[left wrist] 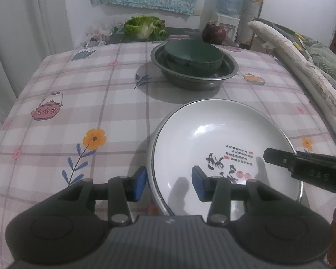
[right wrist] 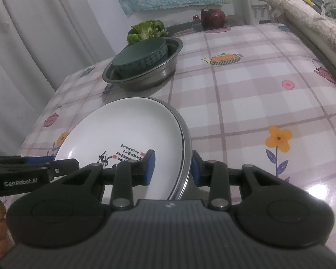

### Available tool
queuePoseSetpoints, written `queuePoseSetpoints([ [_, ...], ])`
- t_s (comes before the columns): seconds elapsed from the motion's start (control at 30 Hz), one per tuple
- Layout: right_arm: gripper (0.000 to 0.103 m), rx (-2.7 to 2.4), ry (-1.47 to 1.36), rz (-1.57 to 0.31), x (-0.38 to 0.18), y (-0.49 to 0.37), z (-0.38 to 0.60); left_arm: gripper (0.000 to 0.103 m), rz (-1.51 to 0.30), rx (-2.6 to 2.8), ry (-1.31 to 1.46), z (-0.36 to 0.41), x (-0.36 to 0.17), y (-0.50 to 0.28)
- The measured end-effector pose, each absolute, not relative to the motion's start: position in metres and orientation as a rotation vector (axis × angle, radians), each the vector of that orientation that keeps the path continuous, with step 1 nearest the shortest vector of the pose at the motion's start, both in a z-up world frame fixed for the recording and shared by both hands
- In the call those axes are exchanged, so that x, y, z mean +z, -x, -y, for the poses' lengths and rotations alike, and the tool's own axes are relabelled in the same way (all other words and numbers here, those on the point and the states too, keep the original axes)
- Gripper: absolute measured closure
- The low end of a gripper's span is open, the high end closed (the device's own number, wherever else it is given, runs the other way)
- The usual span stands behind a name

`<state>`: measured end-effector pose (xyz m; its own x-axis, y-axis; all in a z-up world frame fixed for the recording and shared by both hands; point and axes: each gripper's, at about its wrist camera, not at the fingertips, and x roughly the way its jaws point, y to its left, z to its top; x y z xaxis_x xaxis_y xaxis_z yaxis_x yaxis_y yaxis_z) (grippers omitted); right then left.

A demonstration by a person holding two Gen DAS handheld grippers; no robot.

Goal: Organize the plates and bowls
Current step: 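Lower the white plate into the large steel bowl and open both tools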

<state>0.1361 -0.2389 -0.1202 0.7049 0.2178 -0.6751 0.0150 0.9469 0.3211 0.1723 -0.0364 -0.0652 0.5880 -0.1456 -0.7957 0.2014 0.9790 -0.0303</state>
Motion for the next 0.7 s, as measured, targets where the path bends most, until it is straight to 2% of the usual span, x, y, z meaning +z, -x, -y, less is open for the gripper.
queuePoseSetpoints([
  [0.37,0.067,0.101,-0.269,-0.778,-0.119,-0.132,0.234,0.055,-0.916,-0.213,-0.048,0.034,-0.064,-0.170],
  [0.43,0.061,0.092,-0.257,-0.774,-0.118,-0.131,0.233,0.055,-0.910,-0.214,-0.046,0.034,-0.063,-0.170],
  [0.7,0.054,0.074,-0.294,-0.776,-0.115,-0.125,0.243,0.047,-0.883,-0.210,-0.057,0.035,-0.056,-0.168],
])
